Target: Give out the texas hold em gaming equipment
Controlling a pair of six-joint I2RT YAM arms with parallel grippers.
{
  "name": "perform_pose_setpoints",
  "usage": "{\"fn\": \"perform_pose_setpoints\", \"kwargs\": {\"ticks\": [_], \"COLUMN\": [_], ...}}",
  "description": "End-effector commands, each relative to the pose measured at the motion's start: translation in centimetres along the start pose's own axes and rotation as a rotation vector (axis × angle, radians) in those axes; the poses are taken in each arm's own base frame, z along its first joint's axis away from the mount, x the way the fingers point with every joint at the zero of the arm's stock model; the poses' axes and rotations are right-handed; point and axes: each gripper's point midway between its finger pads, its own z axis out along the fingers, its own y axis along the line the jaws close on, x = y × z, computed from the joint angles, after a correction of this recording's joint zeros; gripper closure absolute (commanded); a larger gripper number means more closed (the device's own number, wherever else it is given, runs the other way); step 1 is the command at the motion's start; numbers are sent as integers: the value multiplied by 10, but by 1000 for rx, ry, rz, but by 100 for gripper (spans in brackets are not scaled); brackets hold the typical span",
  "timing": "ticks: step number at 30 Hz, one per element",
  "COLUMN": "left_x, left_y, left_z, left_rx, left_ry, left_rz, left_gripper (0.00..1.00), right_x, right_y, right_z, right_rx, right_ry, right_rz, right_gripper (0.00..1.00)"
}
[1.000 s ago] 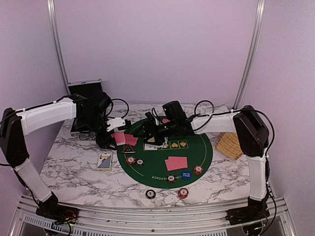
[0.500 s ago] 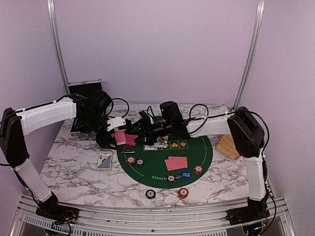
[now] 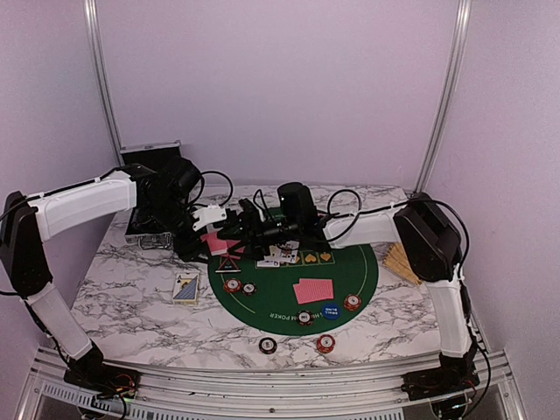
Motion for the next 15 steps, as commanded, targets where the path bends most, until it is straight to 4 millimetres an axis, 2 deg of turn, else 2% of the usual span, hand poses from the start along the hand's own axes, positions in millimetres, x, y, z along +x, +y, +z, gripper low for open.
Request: {"fn": "perform_pose_setpoints", "kwargs": {"ticks": [1,7,15], "left_x": [-14,-17,-16], "left_y": [3,3,1], "left_z": [-4,-3,-1], "left_rx": [-3,-3,4], "left_ry": [-34,-35,-30], "left_rz": [1,5,8], "left_gripper": [100,100,100], "right_x": [-3,-3,-8], "right_y": [17,22,16], "right_z": [15,30,37], "right_rx": [-68,-100,-103], "right_ry": [4,18,14], "right_rz": [-26,-20,8], "right_gripper": [12,13,15]}}
